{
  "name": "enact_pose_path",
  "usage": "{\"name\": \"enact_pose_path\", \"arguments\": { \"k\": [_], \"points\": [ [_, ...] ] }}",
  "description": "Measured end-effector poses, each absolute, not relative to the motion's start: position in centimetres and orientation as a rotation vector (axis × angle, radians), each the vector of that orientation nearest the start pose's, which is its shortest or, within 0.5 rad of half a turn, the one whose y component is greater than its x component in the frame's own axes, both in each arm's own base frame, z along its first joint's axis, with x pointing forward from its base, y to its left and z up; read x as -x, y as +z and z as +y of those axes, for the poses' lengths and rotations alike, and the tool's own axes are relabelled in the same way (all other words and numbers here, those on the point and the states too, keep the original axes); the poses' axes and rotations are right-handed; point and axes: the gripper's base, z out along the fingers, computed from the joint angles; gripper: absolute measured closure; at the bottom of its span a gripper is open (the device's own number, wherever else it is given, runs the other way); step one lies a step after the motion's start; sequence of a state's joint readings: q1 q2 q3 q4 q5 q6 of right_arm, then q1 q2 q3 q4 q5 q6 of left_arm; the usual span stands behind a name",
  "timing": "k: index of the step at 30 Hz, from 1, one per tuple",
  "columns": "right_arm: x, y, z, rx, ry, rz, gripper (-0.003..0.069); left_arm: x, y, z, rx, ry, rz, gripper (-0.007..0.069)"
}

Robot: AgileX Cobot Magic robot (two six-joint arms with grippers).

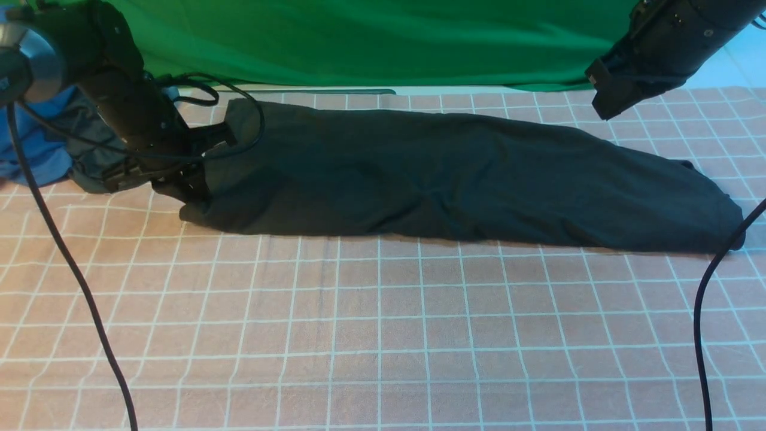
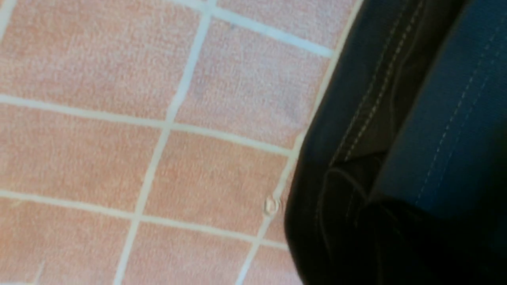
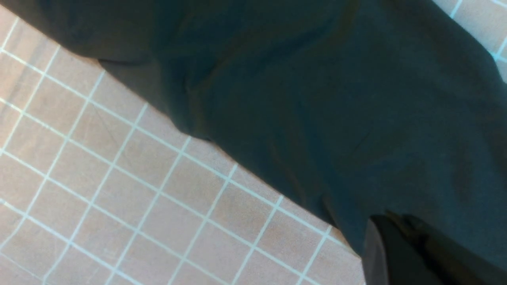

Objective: Fold a long-sleeved shirt over a pink coffee tablecloth.
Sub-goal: 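Pull the folded dark garment lengthwise by its ends to straighten it flat on the table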

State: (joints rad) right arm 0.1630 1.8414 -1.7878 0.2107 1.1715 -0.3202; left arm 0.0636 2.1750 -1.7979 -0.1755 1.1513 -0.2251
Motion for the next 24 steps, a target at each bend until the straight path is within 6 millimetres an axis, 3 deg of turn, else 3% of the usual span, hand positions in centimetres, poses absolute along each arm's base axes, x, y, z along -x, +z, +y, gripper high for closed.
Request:
{"name": "enact_pose_path", "arguments": {
  "k": [7, 13, 19, 24],
  "points": [
    [-39.2, 33.5, 8.2, 0.594, 0.238, 2.618, 0.0619, -44.2, 21.4, 1.6, 0.497, -0.211, 2.978, 0.0596],
    [-39.2, 33.5, 8.2, 0.594, 0.236, 2.618, 0.0618, -43.5, 20.2, 2.6, 0.566, -0.031, 3.013, 0.0594],
    [-39.5, 33.5, 7.9, 0.605, 0.176, 2.597, 0.0612, -43.4, 20.1, 2.9, 0.570, 0.020, 3.017, 0.0594],
    [-39.8, 33.4, 5.6, 0.498, 0.016, 2.640, 0.0573, -43.4, 20.1, 3.0, 0.554, 0.045, 3.018, 0.0594]
  ]
}}
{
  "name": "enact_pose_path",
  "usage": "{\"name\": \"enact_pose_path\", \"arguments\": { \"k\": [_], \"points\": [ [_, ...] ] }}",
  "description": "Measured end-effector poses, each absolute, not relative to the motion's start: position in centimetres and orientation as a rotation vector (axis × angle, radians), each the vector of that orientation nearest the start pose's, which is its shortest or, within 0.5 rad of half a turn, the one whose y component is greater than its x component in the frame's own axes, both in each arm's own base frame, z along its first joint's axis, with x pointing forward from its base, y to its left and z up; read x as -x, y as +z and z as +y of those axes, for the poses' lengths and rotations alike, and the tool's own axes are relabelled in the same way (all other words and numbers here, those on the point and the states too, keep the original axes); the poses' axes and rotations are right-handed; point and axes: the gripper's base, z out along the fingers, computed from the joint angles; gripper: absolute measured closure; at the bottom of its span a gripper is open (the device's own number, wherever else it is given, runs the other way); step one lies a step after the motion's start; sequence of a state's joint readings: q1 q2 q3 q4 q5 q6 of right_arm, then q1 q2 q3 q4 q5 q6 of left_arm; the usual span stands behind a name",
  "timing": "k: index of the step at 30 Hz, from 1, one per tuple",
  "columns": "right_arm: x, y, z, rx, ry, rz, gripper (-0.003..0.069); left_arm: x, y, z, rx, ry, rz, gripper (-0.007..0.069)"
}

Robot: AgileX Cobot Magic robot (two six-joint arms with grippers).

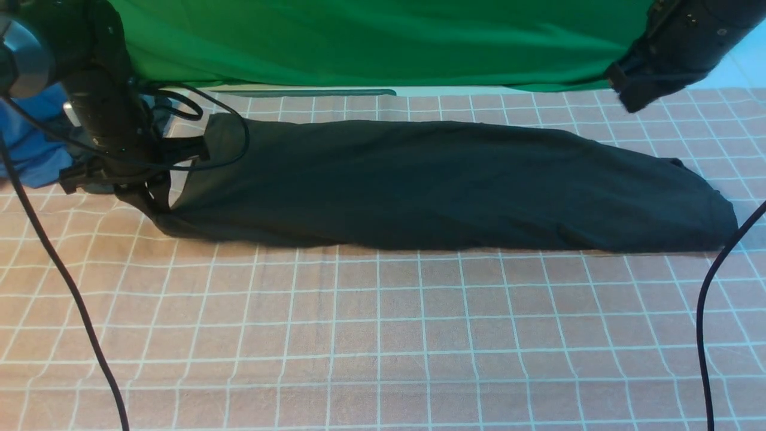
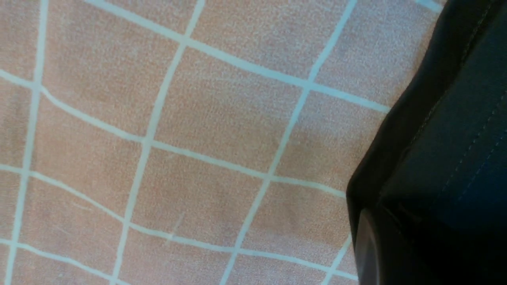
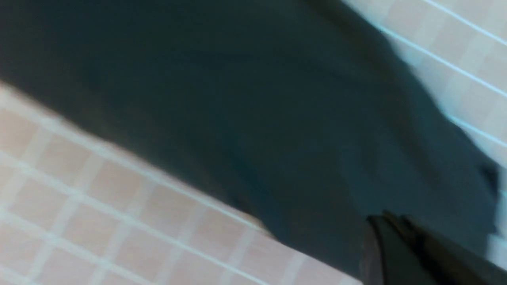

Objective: Fold a long-sleeved shirt over a pink coffee tablecloth.
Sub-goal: 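Pull the folded dark garment lengthwise by its ends to straighten it flat on the table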

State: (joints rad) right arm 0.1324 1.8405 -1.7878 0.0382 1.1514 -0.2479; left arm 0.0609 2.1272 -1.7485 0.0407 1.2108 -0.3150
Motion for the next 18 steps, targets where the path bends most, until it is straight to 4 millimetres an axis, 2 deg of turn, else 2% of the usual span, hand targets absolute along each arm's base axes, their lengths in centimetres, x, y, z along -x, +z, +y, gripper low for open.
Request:
{"name": "enact_pose_path", "arguments": {
  "k": [2, 6, 10, 13, 14, 15, 18],
  "points": [
    [-40.0, 33.3, 3.7, 0.396, -0.033, 2.668, 0.0538, -43.3, 20.1, 3.1, 0.544, 0.072, 3.018, 0.0594],
    [-40.1, 33.0, -1.4, 0.122, -0.058, 2.723, 0.0372, -43.0, 19.5, 3.5, 0.530, 0.142, 3.036, 0.0594],
    [-40.5, 31.0, -4.8, -0.040, -0.023, 2.800, 0.0206, -42.6, 18.9, 3.8, 0.524, 0.193, 3.053, 0.0594],
    [-41.4, 28.4, -5.9, -0.107, 0.008, 2.864, 0.0109, -42.5, 18.7, 3.8, 0.520, 0.206, 3.060, 0.0594],
    [-41.4, 28.2, -6.0, -0.109, 0.009, 2.868, 0.0103, -42.5, 18.7, 3.8, 0.520, 0.206, 3.059, 0.0594],
    [-42.0, 26.7, -6.1, -0.118, 0.022, 2.903, 0.0069, -42.5, 18.7, 3.8, 0.520, 0.206, 3.061, 0.0594],
    [-42.9, 23.8, -6.1, -0.131, 0.049, 2.969, 0.0014, -42.5, 18.7, 3.8, 0.522, 0.197, 3.063, 0.0594]
  ]
}}
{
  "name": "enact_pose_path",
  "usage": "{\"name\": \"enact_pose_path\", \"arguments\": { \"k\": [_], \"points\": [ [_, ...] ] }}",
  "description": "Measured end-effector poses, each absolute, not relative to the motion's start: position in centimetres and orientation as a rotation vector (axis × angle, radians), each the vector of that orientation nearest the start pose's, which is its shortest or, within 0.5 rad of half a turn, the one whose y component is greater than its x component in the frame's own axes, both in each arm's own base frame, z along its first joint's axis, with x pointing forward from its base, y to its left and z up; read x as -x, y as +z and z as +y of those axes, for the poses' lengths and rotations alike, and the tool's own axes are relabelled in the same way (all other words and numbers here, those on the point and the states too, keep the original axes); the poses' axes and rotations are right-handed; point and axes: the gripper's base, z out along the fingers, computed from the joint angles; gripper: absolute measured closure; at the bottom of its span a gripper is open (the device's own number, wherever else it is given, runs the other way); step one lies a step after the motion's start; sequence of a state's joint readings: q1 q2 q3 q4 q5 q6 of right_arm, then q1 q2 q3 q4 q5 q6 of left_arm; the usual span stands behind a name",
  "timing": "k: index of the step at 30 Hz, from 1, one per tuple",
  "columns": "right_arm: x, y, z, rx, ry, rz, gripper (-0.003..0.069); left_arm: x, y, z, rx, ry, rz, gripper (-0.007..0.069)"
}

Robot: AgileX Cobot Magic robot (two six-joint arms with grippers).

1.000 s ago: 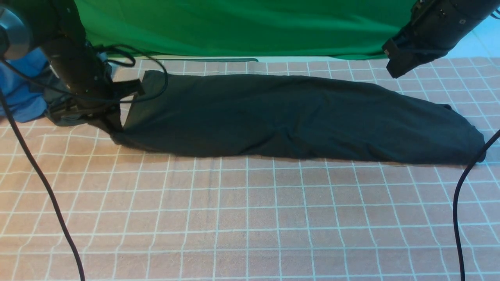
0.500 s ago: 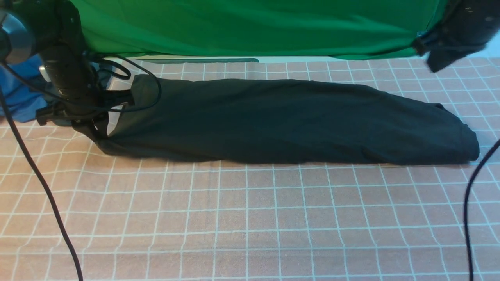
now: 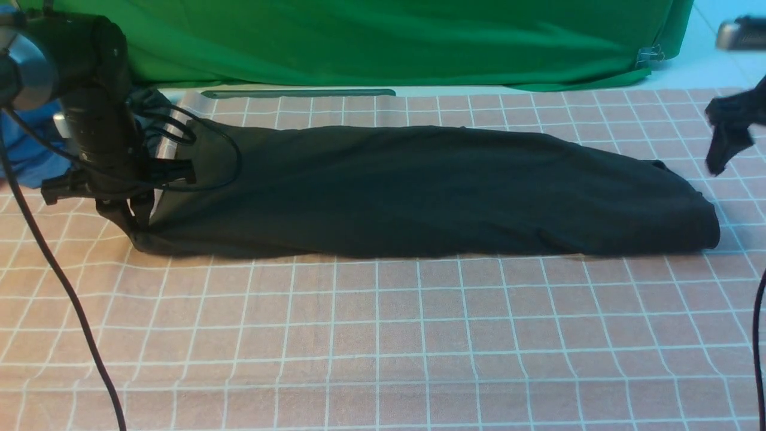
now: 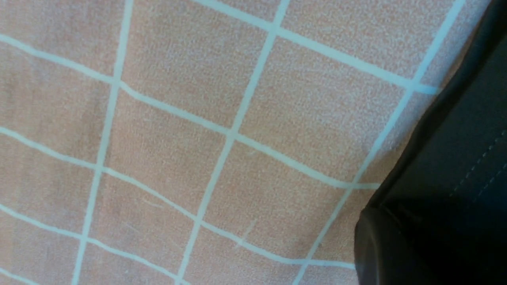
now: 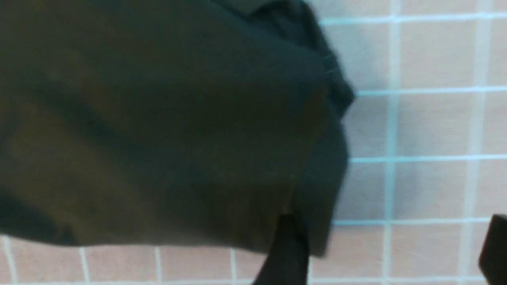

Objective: Fold a long-sleeved shirt over a pink coffee tablecloth.
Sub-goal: 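Pull the folded dark garment lengthwise by its ends to straighten it flat on the table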

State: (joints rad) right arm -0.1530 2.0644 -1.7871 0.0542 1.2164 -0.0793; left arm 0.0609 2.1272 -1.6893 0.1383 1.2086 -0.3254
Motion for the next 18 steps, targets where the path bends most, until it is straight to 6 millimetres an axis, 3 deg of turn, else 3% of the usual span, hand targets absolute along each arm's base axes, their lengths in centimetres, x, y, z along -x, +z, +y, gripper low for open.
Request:
{"name": "enact_pose_path", "arguments": {
  "k": [6, 11, 15, 18],
  "points": [
    [-44.1, 18.5, -6.0, -0.147, 0.089, 3.070, -0.0003, -42.5, 18.6, 3.6, 0.524, 0.172, 3.069, 0.0594],
    [-45.0, 16.6, -5.1, -0.127, 0.099, 3.050, 0.0004, -42.5, 18.6, 3.6, 0.519, 0.168, 3.068, 0.0594],
    [-45.4, 16.0, -4.4, -0.099, 0.103, 3.035, 0.0067, -42.5, 18.6, 3.6, 0.518, 0.168, 3.067, 0.0594],
    [-45.6, 16.0, -3.8, -0.044, 0.125, 3.026, 0.0187, -42.5, 18.6, 3.6, 0.518, 0.168, 3.065, 0.0594]
  ]
}}
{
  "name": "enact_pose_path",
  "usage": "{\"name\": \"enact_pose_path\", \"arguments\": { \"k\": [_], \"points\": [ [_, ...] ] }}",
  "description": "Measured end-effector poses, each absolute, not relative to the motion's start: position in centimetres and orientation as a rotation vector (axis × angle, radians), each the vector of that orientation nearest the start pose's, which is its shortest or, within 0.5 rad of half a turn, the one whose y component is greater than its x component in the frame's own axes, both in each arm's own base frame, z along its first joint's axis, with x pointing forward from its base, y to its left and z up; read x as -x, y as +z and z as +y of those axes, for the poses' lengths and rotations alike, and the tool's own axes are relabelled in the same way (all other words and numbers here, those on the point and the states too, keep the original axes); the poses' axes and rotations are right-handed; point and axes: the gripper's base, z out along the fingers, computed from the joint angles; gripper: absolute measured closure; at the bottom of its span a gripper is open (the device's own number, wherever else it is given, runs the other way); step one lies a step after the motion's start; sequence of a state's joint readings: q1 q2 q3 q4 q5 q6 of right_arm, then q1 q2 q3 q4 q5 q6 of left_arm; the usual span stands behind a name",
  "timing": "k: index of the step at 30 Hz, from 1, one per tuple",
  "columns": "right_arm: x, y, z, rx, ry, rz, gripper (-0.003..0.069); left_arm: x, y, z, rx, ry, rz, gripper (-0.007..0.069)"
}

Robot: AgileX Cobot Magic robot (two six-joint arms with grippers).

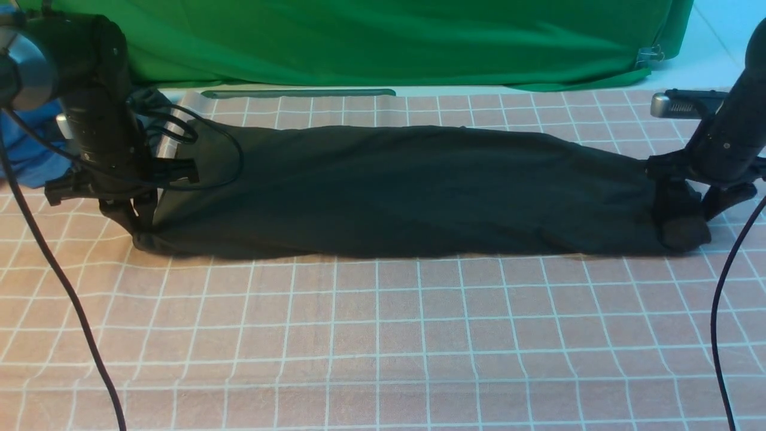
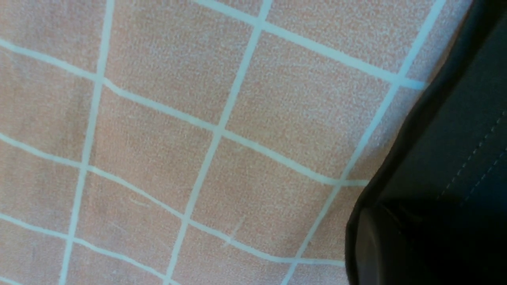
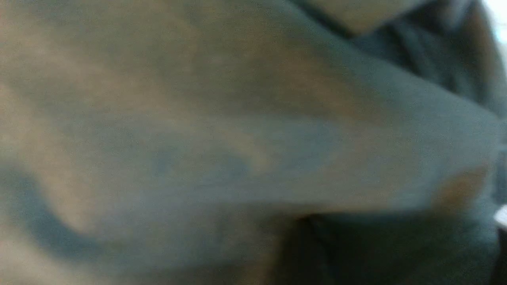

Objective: Fold a long-sleeved shirt over a pink coffee tablecloth.
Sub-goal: 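Pull the folded dark garment lengthwise by its ends to straighten it flat on the table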

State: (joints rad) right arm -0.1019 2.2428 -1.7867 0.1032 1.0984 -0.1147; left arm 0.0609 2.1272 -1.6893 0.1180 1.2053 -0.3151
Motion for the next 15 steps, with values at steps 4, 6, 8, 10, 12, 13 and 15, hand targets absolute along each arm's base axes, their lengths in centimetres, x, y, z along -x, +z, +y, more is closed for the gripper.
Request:
{"name": "enact_pose_path", "arguments": {
  "k": [4, 6, 8, 10, 12, 13, 15],
  "points": [
    [-45.7, 16.0, -3.2, 0.060, 0.154, 3.010, 0.0500, -42.5, 18.6, 3.5, 0.524, 0.147, 3.067, 0.0594],
    [-45.7, 16.1, -3.3, 0.081, 0.152, 3.007, 0.0545, -42.5, 18.6, 3.4, 0.520, 0.137, 3.070, 0.0594],
    [-45.8, 16.3, -3.7, 0.076, 0.136, 3.006, 0.0544, -42.5, 18.6, 3.4, 0.515, 0.136, 3.074, 0.0594],
    [-45.9, 16.7, -4.4, 0.047, 0.096, 3.013, 0.0544, -42.5, 18.7, 3.4, 0.518, 0.129, 3.074, 0.0594],
    [-45.8, 17.6, -5.5, 0.025, 0.033, 3.025, 0.0544, -42.5, 18.6, 3.3, 0.526, 0.123, 3.074, 0.0594],
    [-45.7, 18.3, -6.0, 0.022, 0.004, 3.029, 0.0544, -42.4, 18.6, 3.3, 0.532, 0.115, 3.075, 0.0594],
    [-45.5, 19.8, -6.9, 0.005, -0.029, 3.017, 0.0544, -42.3, 18.4, 3.1, 0.549, 0.089, 3.083, 0.0594]
  ]
}}
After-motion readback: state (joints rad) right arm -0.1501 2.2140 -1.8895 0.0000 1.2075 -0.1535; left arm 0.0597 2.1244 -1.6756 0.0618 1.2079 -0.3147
